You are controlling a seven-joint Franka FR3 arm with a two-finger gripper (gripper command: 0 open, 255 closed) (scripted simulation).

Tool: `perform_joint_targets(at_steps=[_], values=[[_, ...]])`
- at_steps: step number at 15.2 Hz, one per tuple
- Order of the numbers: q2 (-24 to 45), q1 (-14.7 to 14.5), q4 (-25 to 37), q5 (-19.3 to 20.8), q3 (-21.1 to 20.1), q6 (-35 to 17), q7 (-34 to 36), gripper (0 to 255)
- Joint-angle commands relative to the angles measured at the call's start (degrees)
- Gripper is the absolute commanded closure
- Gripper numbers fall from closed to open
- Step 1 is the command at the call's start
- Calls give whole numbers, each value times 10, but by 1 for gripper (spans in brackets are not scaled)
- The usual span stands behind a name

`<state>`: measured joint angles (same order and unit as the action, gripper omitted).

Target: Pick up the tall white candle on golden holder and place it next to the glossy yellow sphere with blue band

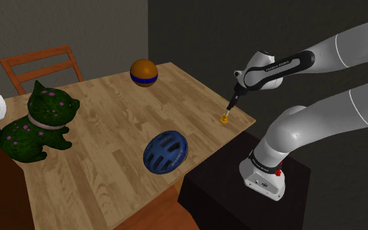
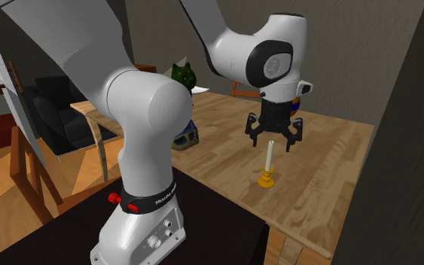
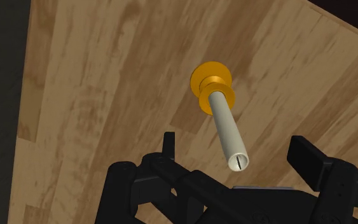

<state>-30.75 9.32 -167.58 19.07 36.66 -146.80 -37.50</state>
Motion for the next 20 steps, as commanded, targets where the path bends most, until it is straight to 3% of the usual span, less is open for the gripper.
perform_joint_targets(at_steps=[1,4,5,14,20], values=[[1,0,0,0,0,-1,0,0],[1,0,0,0,0,-1,0,0],[1,0,0,0,0,-1,0,255],[0,0,0,0,0,-1,0,255],[-54,12,18,-2,-26,71,10,255]])
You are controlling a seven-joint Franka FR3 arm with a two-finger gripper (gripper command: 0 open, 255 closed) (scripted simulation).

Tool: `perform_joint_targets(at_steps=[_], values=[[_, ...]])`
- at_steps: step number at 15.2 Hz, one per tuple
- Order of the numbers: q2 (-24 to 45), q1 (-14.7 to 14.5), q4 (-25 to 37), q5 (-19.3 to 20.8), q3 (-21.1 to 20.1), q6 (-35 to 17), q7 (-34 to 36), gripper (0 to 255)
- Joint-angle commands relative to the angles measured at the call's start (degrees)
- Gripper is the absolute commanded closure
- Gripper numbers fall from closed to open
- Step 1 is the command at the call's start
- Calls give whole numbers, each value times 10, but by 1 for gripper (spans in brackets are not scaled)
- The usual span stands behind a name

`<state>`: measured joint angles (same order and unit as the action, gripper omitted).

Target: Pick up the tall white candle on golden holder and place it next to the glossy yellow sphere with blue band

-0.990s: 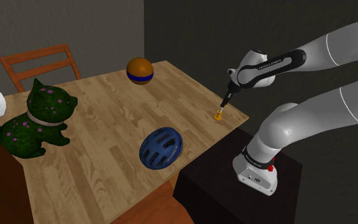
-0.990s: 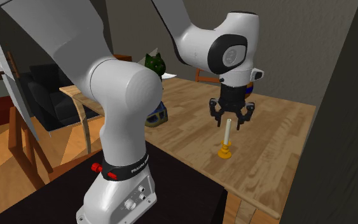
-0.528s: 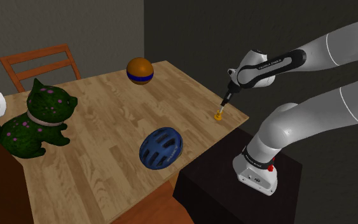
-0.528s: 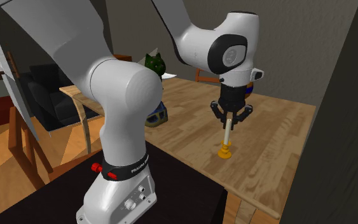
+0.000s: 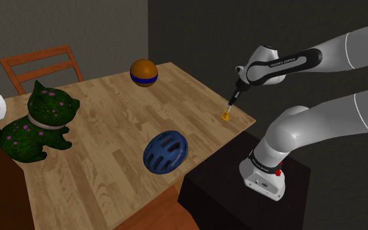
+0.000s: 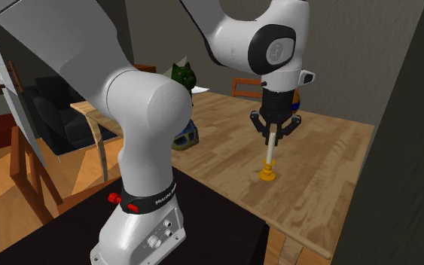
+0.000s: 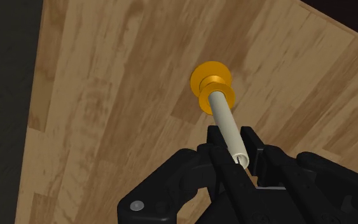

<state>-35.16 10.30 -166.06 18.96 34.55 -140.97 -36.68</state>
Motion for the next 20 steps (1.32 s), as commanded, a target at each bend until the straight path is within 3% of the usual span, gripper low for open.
perform_joint_targets(at_steps=[1,20], values=[[-18,3,7,-1,-8,25,3,255],[-113,3,102,-34,-69,214,17,255]])
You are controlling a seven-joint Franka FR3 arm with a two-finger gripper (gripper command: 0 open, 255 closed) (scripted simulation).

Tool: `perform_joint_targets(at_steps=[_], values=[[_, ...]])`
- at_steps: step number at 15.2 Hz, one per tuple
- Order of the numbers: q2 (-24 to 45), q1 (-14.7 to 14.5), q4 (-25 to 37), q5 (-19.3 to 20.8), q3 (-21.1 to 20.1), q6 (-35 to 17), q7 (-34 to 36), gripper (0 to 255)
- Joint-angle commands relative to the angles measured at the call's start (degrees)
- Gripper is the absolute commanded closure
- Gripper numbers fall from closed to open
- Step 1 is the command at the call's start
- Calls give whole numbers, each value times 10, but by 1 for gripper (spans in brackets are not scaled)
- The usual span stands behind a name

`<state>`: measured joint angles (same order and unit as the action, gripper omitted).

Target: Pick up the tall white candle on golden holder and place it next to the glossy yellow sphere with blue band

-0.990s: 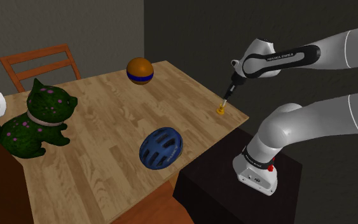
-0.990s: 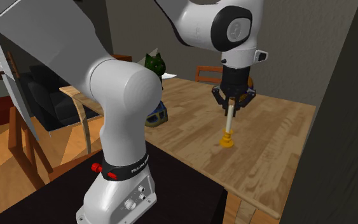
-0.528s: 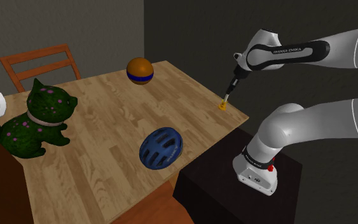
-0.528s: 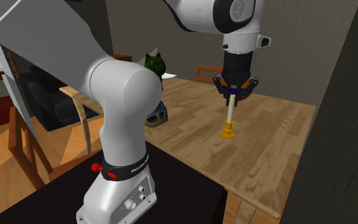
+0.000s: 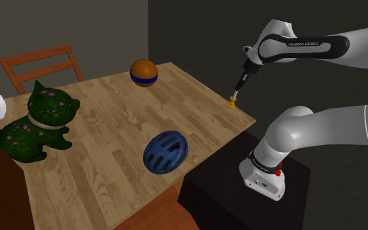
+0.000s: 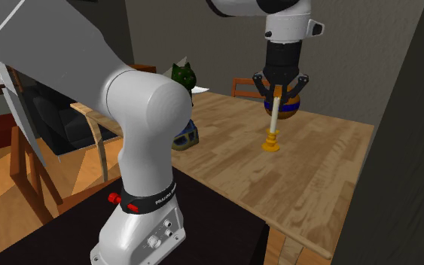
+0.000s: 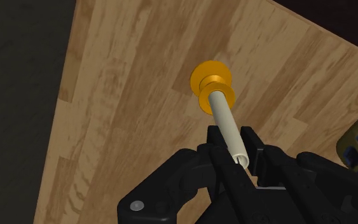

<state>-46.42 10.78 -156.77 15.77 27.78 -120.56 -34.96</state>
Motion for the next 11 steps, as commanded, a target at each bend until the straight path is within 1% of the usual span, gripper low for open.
perform_joint_targets(at_steps=[1,11], values=[[-3,-2,15,-4,-4,18,0,255],[-17,-10,83,-23,-28,99,4,255]])
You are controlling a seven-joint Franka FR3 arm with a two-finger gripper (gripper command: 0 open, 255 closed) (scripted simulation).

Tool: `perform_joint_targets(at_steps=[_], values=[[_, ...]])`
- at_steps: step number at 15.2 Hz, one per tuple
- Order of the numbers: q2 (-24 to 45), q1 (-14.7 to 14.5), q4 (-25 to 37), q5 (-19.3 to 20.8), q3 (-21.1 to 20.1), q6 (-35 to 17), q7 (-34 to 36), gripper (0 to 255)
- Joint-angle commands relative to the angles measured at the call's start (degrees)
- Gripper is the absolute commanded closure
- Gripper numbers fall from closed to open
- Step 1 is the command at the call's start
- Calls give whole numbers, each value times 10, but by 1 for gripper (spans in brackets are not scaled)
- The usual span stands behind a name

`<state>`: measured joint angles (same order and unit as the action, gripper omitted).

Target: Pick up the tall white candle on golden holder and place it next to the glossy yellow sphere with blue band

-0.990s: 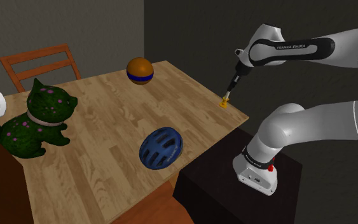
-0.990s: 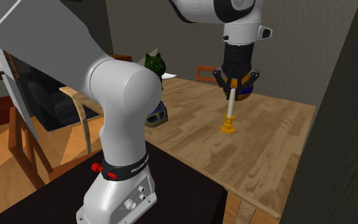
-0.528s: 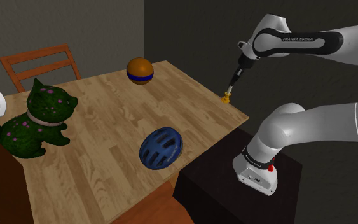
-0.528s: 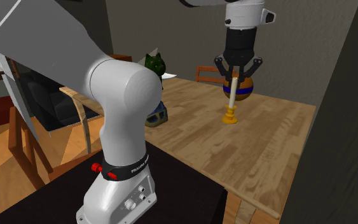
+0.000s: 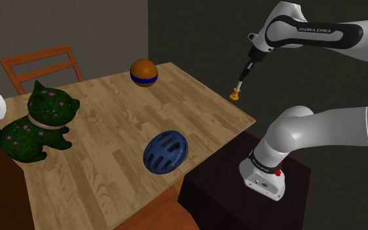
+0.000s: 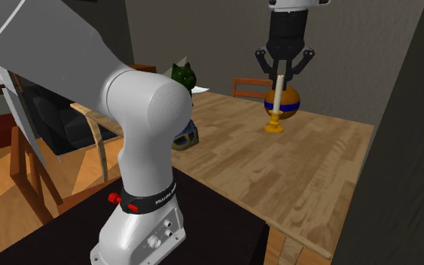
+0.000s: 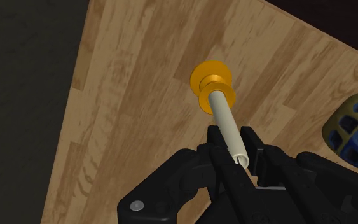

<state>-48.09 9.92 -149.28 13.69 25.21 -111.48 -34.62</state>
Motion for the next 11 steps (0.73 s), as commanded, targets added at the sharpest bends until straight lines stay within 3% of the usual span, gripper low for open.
perform_joint_targets(at_steps=[1,11], values=[[0,-2,15,-4,-4,16,1,255],[4,-11,93,-20,-23,89,3,255]])
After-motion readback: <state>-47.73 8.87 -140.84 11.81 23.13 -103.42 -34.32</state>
